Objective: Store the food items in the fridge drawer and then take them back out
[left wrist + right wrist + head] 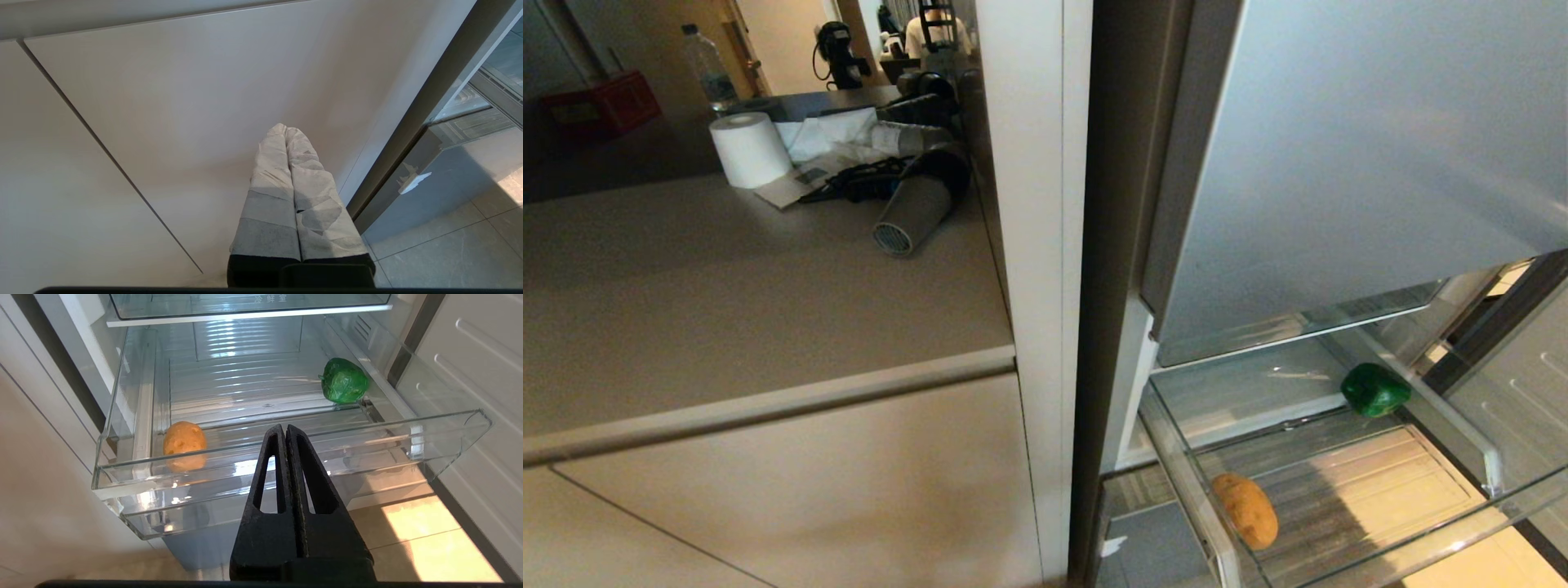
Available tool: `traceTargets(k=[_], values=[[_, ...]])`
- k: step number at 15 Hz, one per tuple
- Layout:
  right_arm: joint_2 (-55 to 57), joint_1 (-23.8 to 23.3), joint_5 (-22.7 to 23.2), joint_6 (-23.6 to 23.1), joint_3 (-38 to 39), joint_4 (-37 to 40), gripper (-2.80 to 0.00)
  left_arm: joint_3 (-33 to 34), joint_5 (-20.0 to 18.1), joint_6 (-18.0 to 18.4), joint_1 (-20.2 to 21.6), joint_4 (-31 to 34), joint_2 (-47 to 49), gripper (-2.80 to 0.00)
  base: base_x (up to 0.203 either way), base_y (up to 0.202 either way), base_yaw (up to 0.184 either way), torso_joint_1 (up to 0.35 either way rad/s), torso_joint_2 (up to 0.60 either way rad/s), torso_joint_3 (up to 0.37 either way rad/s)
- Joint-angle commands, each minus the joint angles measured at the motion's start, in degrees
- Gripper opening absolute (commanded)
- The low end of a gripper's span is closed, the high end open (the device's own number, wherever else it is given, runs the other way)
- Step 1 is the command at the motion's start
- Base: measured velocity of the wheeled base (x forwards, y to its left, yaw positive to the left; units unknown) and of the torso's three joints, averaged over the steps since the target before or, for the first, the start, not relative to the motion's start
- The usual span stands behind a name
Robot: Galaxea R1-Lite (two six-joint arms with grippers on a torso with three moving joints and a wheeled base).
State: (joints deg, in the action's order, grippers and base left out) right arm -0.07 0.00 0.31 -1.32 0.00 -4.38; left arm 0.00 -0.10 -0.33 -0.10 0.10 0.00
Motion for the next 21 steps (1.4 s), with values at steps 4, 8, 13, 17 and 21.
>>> traceTargets(k=[4,8,13,17,21], values=[[0.02,0.00,0.14,-0.32,1.70,-0.18,-2.80,0.00,0.01,-0.02,0.01,-0.01,0.09,-2.80,0.000,0.000,0.000,0.000,0.00,0.000],[-0.01,0.03,0.04,0.17,1.76,-0.11,-2.80,0.00,0.01,-0.02,0.01,-0.01,0.09,-2.80,0.000,0.000,0.000,0.000,0.00,0.000],[0.07,0.09,-1.02,2.46,1.67,-0.19,-2.80,0.00,0.01,-0.02,0.01,-0.01,0.09,-2.80,0.000,0.000,0.000,0.000,0.00,0.000],[0.07,0.00,-1.02,2.37,1.76,-0.28,-2.80,0.00,0.01,-0.02,0.01,-0.01,0.09,-2.80,0.000,0.000,0.000,0.000,0.00,0.000],[0.07,0.04,-1.02,2.52,1.73,-0.28,-2.80,0.00,0.01,-0.02,0.01,-0.01,0.09,-2.80,0.000,0.000,0.000,0.000,0.00,0.000]])
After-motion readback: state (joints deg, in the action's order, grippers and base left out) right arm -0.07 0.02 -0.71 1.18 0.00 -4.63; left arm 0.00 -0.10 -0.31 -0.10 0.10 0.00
